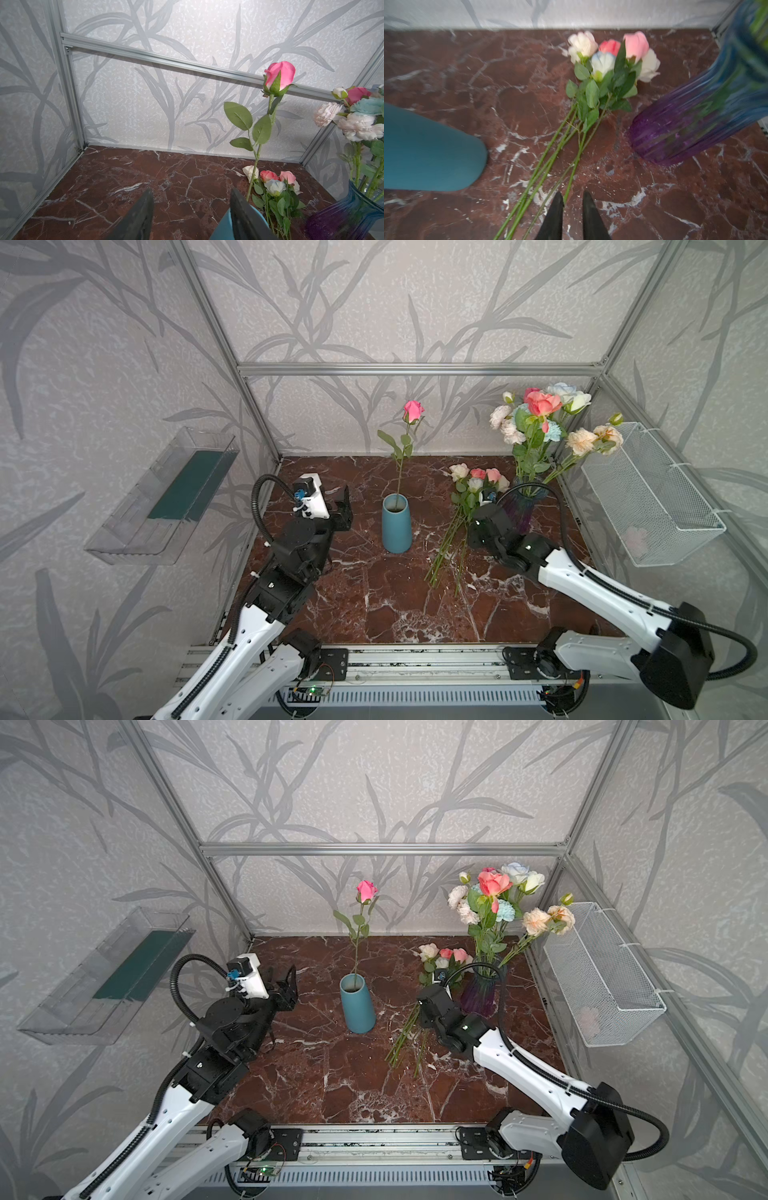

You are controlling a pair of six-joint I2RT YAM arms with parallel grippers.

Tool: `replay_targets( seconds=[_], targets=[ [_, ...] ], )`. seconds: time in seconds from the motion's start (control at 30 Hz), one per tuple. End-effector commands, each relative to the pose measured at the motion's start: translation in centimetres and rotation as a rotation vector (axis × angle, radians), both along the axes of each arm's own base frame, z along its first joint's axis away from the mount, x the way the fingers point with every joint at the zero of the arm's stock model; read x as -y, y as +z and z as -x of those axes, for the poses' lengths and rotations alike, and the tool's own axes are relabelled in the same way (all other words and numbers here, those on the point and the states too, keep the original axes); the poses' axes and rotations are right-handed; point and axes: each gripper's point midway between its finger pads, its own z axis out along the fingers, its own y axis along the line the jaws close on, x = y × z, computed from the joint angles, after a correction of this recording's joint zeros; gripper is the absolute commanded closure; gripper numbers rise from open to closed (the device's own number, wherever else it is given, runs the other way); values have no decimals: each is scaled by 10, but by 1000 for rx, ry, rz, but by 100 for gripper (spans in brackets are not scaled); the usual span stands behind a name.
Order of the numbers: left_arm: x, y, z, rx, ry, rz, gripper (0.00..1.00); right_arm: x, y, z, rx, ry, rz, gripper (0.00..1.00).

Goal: Arrange the flowers into the vase
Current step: 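Raise the pink rose over the cup with left gripper while right moves to roses, then lower the pink rose into the cup with left gripper while right grasps stems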

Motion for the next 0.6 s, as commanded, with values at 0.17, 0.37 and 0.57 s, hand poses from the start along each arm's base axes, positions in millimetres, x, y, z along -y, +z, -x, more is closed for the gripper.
replay_targets(
  seconds=[0.17, 0.37, 0.57],
  targets=[
    [44, 5, -1, 9, -229, 177, 41, -2, -70, -31, -256, -3, -9, 73],
    [67, 11, 4, 4, -360, 206, 43, -10, -112, -48, -389, 9, -27, 73],
    [68, 8, 3, 1, -366, 223, 43, -14, -141, -62, -454, -18, -31, 78]
  ],
)
